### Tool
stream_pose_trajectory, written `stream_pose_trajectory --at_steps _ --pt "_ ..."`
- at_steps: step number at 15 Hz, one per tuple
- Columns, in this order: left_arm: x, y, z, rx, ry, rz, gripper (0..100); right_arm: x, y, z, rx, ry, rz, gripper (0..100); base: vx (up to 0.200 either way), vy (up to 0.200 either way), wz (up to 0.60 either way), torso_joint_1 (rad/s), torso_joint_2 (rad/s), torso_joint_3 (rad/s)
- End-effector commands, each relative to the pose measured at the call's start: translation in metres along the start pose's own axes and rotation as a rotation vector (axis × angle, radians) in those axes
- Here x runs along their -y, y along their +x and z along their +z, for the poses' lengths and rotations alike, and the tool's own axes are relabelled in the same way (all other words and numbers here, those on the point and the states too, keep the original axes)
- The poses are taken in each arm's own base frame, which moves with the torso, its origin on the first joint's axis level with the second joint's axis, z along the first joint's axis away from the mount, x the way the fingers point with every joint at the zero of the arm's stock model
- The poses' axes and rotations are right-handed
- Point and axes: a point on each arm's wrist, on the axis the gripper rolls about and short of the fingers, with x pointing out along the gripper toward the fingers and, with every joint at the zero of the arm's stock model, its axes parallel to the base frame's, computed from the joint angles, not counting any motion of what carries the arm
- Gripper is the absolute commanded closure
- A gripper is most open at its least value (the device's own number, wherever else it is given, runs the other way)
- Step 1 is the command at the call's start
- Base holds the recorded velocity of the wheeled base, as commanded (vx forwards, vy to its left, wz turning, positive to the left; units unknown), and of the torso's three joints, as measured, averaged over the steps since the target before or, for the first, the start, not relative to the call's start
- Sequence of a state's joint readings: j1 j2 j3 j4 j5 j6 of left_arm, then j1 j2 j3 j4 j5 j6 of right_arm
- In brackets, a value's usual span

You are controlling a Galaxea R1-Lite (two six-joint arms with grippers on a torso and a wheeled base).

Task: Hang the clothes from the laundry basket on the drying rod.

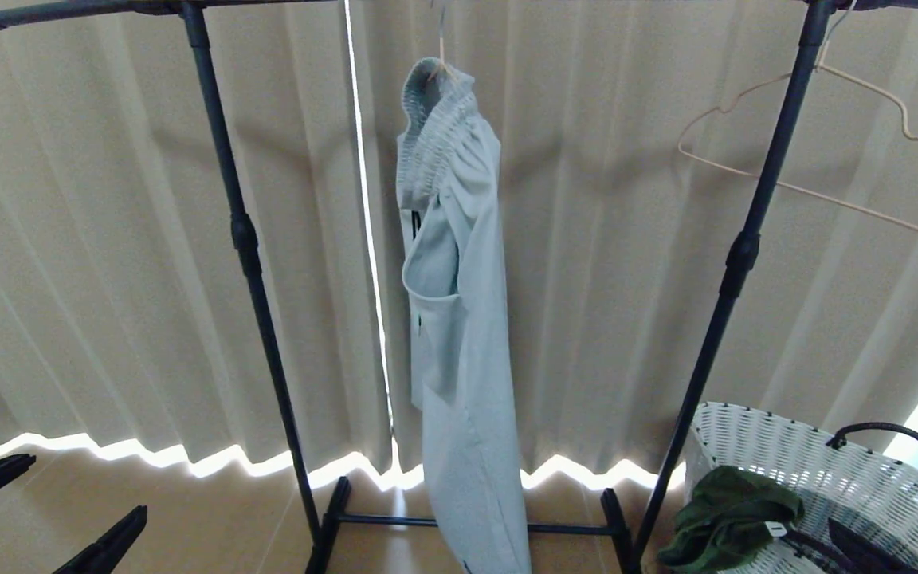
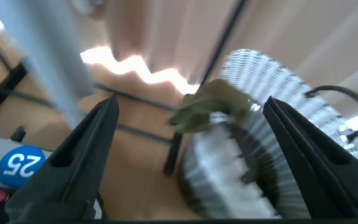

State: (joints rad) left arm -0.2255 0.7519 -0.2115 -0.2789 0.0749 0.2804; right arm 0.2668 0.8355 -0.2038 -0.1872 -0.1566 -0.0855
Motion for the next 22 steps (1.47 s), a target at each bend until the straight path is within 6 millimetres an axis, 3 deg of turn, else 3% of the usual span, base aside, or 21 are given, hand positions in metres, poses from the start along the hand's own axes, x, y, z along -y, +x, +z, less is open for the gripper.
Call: stream_pose_trajectory --at_steps 1,10,13,18,22 --pt "0.0 -0.001 0.0 0.005 0.0 0.002 0 0.0 0.0 0.0 0.0 0.0 0.0 0 0.2 -0.2 0.0 0.002 0.01 0.002" --pt "0.001 -0.002 -0.001 0.01 0.001 -0.008 0 0.0 -0.003 -0.001 0.014 0.0 -0.006 0 0.022 -0.022 0.0 0.0 0.0 0.001" --pt "0.001 0.0 -0.001 0.001 0.004 -0.01 0 0.001 -0.005 -0.002 0.013 -0.004 -0.016 0 0.2 0.0 0.0 0.002 0.0 0.001" --pt "0.005 -0.002 -0.001 0.028 0.032 -0.064 0 0.003 0.004 -0.018 -0.212 -0.176 -0.087 0 0.04 0.0 0.0 0.0 0.0 0.0" --pt "0.005 -0.002 -0.001 0.03 0.044 -0.065 0 0.001 0.029 -0.033 -0.469 -0.237 -0.049 0 0.0 0.0 0.0 0.0 0.0 0.0"
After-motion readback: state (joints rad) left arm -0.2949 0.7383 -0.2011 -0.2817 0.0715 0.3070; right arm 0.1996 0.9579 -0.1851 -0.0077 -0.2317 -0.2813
